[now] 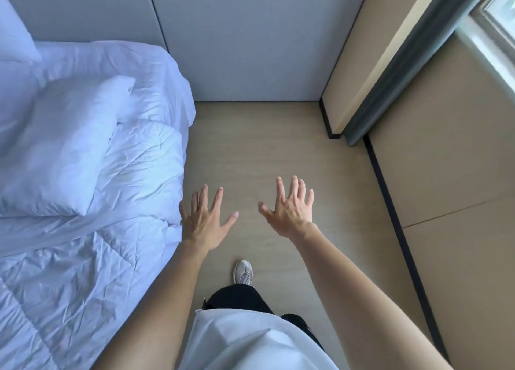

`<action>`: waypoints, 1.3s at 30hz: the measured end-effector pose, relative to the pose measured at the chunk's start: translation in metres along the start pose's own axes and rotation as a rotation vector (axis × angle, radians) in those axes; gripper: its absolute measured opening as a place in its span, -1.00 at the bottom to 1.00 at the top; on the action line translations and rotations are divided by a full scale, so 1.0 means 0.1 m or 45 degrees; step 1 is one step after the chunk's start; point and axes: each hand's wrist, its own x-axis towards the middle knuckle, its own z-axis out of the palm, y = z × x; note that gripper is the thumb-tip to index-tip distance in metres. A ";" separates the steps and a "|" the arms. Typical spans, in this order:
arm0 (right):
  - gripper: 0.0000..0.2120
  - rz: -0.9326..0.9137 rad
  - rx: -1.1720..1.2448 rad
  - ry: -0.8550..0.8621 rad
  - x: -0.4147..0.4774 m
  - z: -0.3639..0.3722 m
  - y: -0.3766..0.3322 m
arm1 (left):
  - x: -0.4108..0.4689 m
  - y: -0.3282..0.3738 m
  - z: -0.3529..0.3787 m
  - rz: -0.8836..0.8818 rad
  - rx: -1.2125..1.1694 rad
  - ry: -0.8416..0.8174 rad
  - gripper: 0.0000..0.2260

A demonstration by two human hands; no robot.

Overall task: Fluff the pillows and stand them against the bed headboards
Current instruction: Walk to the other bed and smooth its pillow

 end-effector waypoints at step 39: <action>-0.18 -1.444 -0.381 -0.151 4.96 -1.04 -5.52 | 3.53 -3.34 -1.24 -1.427 -0.426 0.332 -0.22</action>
